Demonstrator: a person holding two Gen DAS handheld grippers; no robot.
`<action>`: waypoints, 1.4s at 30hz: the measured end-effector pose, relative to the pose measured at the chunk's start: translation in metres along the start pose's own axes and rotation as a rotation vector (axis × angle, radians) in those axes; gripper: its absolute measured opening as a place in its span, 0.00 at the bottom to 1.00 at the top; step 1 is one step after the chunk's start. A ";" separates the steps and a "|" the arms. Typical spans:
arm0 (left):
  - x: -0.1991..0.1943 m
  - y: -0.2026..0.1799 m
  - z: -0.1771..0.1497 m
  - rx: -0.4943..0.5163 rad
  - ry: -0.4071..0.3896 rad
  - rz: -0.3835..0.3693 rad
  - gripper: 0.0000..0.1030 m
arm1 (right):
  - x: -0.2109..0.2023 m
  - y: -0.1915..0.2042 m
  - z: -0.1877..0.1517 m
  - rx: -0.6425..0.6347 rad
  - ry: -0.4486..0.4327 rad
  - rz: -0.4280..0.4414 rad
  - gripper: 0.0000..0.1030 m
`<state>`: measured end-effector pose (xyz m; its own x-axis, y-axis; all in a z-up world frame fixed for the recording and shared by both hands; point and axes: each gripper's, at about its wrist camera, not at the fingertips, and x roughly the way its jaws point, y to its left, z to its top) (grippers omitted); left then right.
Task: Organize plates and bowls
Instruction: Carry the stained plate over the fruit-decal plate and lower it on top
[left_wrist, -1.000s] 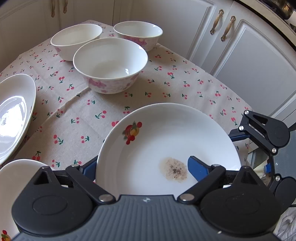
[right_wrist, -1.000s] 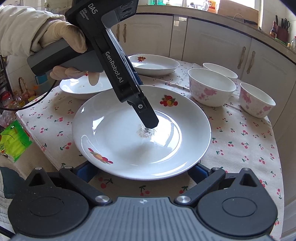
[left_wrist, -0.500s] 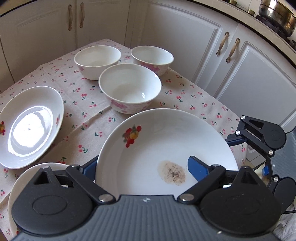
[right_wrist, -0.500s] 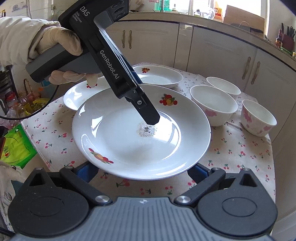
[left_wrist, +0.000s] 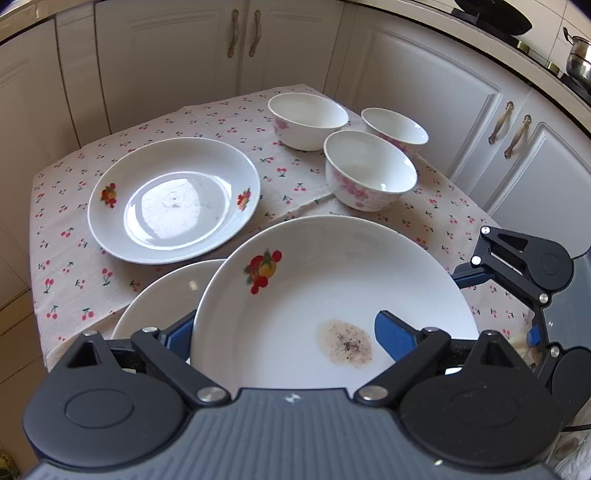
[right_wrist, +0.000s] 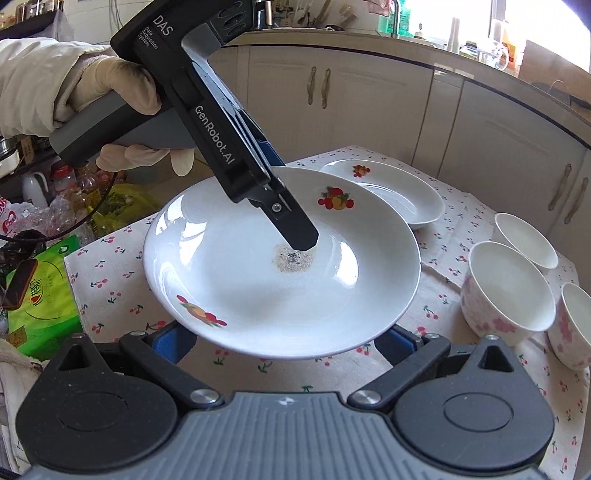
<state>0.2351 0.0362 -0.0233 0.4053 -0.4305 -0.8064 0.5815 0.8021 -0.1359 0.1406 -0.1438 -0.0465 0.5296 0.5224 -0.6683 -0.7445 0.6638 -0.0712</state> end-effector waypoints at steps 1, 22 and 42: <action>-0.001 0.005 -0.002 -0.007 -0.001 0.003 0.93 | 0.004 0.001 0.003 -0.005 0.003 0.005 1.00; 0.018 0.049 -0.020 -0.072 0.032 -0.012 0.93 | 0.043 0.016 0.036 -0.006 0.115 0.007 1.00; 0.014 0.049 -0.013 -0.023 0.066 0.054 0.93 | 0.038 0.022 0.036 0.016 0.091 -0.004 1.00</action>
<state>0.2602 0.0746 -0.0491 0.3881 -0.3583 -0.8491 0.5434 0.8331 -0.1032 0.1588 -0.0901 -0.0470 0.4930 0.4689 -0.7329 -0.7355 0.6745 -0.0632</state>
